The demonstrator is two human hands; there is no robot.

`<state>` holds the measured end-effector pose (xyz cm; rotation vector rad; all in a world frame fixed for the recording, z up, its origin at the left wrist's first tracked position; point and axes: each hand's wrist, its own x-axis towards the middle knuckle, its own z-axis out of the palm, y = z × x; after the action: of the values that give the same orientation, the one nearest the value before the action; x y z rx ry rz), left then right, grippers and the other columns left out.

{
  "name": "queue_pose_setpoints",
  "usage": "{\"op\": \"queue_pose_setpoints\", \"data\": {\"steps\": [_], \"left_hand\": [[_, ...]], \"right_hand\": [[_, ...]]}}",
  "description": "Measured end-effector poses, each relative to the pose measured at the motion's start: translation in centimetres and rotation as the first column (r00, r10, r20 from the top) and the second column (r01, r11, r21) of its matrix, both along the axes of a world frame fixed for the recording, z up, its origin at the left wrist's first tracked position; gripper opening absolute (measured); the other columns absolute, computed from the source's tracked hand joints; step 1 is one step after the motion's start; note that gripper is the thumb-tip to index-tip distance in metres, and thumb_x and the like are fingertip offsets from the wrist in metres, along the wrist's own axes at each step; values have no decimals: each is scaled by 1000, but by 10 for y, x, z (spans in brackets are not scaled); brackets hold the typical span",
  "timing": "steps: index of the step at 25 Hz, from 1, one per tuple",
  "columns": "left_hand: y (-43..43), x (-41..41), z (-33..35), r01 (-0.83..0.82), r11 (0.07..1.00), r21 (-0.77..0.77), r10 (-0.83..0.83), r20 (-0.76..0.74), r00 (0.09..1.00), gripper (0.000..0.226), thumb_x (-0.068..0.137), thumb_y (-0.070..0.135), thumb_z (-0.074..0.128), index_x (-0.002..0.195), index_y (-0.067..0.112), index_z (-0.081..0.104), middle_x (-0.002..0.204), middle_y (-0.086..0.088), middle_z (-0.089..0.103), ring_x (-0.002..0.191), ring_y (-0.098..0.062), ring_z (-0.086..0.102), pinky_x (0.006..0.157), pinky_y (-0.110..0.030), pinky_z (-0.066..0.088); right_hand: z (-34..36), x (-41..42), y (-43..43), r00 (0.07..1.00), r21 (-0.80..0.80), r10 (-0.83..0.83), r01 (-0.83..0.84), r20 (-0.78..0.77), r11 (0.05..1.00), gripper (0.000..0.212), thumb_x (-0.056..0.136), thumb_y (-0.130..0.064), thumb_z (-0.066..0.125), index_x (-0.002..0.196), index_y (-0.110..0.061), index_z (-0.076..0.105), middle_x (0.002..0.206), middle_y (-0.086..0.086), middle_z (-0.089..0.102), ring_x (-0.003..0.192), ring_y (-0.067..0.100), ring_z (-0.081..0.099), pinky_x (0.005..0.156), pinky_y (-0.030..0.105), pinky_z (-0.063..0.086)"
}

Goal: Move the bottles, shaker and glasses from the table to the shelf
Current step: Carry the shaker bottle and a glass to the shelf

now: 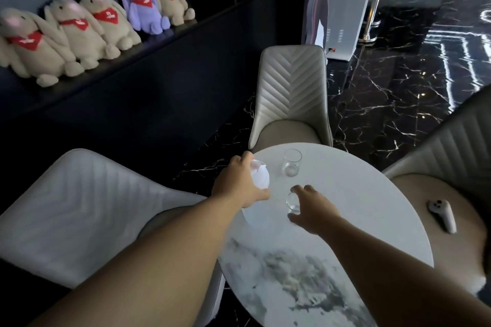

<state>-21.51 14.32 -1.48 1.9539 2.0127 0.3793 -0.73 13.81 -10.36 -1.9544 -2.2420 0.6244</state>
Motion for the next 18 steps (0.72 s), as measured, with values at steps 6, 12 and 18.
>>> {"op": "queue_pose_setpoints", "data": {"steps": [6,12,18], "left_hand": [[-28,-92,116,-114,991,73,109,66,992,81,51,53,84,115,29,40,100,9,53,79,-15,59,57,-28,46],[-106,-256,275,-315,907,280,300,97,949,74,42,61,82,102,33,48,95,11,58,80,-15,60,58,-29,45],[-215,-427,418,-440,746,500,451,106,886,76,36,71,82,101,37,61,96,15,64,81,-8,64,62,-23,49]], "right_hand": [[146,-75,16,985,257,168,-153,-37,954,69,70,-57,62,133,-30,51,122,0,59,107,25,60,80,38,53],[314,-257,0,905,468,389,-273,-171,841,69,68,-54,66,130,-25,60,118,4,61,103,28,65,82,32,51],[445,-459,-53,782,634,587,-348,-209,691,71,70,-60,60,123,-15,66,116,10,68,109,34,64,85,35,49]]}}
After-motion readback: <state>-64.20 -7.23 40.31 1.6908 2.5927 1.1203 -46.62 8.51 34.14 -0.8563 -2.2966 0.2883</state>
